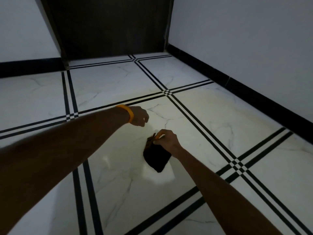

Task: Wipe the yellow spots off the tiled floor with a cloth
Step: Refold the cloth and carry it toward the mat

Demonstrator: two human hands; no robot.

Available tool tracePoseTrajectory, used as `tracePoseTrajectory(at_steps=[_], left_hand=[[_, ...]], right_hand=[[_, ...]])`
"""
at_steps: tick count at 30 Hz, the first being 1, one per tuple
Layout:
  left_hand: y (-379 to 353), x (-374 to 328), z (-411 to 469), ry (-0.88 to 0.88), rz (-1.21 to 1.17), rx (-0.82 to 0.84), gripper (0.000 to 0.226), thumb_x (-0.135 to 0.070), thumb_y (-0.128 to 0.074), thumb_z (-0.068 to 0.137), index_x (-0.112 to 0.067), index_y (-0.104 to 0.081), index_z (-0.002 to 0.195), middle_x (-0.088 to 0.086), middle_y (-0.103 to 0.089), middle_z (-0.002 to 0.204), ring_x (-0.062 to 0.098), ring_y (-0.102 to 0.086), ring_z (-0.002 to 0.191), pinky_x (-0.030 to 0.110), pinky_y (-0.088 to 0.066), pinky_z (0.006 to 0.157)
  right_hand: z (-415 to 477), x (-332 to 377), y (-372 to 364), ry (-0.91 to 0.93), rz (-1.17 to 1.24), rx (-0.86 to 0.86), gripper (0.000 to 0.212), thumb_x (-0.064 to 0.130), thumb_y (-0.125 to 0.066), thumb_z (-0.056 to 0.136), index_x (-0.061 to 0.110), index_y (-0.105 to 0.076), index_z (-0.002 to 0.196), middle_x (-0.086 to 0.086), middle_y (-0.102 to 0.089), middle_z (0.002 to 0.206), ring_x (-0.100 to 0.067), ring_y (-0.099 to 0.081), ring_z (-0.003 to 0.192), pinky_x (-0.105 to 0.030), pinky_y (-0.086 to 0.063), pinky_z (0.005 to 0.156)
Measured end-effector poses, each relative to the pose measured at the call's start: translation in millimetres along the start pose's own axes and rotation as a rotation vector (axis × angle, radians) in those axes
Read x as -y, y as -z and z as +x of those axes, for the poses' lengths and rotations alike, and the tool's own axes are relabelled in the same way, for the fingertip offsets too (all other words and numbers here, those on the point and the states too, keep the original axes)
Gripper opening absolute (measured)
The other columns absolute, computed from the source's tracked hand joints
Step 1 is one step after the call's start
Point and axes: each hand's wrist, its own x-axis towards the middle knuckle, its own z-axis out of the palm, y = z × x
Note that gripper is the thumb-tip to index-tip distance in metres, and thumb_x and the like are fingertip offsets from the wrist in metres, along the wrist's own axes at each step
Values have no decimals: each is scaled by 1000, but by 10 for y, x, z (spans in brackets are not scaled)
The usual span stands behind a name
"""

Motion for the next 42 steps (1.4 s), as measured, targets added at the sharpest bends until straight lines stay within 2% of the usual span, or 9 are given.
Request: tracePoseTrajectory(at_steps=[4, 8, 17, 22, 28, 31, 36, 39, 42], left_hand=[[-183, -107, 28, -78, -185, -51, 49, -25, -62, 95, -20, -48, 142, 5, -56, 137, 23, -54, 120, 33, -43, 102], [-172, -82, -32, -142, -418, -190, 41, -24, -68, 91, -22, -59, 130, 4, -63, 125, 19, -61, 103, 35, -48, 97], [78, -42, -231, -176, -1107, -323, 34, -27, -76, 85, -10, -66, 113, 9, -74, 99, 19, -69, 90, 32, -56, 81], [164, -72, -317, -225, -984, -360, 18, -17, -76, 84, -8, -71, 98, 5, -70, 74, 14, -63, 71, 26, -48, 69], [474, -177, -394, -224, -855, -665, 5, -19, -59, 96, -17, -63, 99, 1, -64, 95, 15, -58, 90, 22, -44, 76], [641, -193, -449, -205, -865, -765, 8, -20, -52, 99, -17, -58, 104, 1, -64, 90, 17, -60, 85, 25, -48, 73], [742, -87, -541, -160, -857, -914, 12, -22, -48, 101, -16, -55, 110, 11, -67, 98, 23, -63, 88, 24, -53, 70], [729, 35, -593, -92, -808, -942, 20, -34, -51, 101, -16, -57, 95, 1, -63, 84, 14, -58, 77, 13, -40, 59], [700, 107, -618, -16, -719, -872, 41, -46, -43, 102, -18, -55, 74, -2, -57, 72, 11, -52, 66, 15, -33, 58]], right_hand=[[-47, 229, 223, 94, -1, 24, 25, 6, -89, 67, 19, -73, 81, 8, -71, 80, -4, -66, 78, -18, -53, 77], [-1, 489, 454, 227, -49, 54, 24, 3, -84, 71, 15, -78, 91, -3, -78, 92, -18, -72, 94, -33, -57, 93], [-4, 846, 1052, 119, 498, 161, 19, -4, -64, 90, 4, -68, 106, -23, -72, 114, -37, -67, 112, -46, -52, 101], [-45, 946, 1208, 86, 529, 170, 24, 1, -64, 92, 7, -68, 116, -20, -67, 124, -35, -62, 119, -45, -52, 102], [-90, 1078, 1221, 221, 64, -75, 23, 11, -68, 85, 23, -71, 105, -3, -67, 121, -20, -60, 117, -32, -46, 99], [-155, 1212, 1222, 263, 206, 70, 32, 30, -70, 79, 12, -73, 105, -6, -72, 109, -19, -65, 107, -36, -47, 98], [-147, 1160, 1247, 221, 44, 220, 36, 17, -82, 79, 10, -72, 113, -9, -75, 110, -22, -68, 108, -39, -52, 103], [-173, 1069, 1300, 206, 154, 202, 26, 11, -69, 87, 10, -70, 114, -14, -72, 116, -29, -65, 115, -39, -50, 105], [-216, 1099, 1340, 231, 569, 209, 23, 2, -56, 93, 4, -65, 115, -15, -71, 109, -26, -69, 105, -31, -57, 85]])
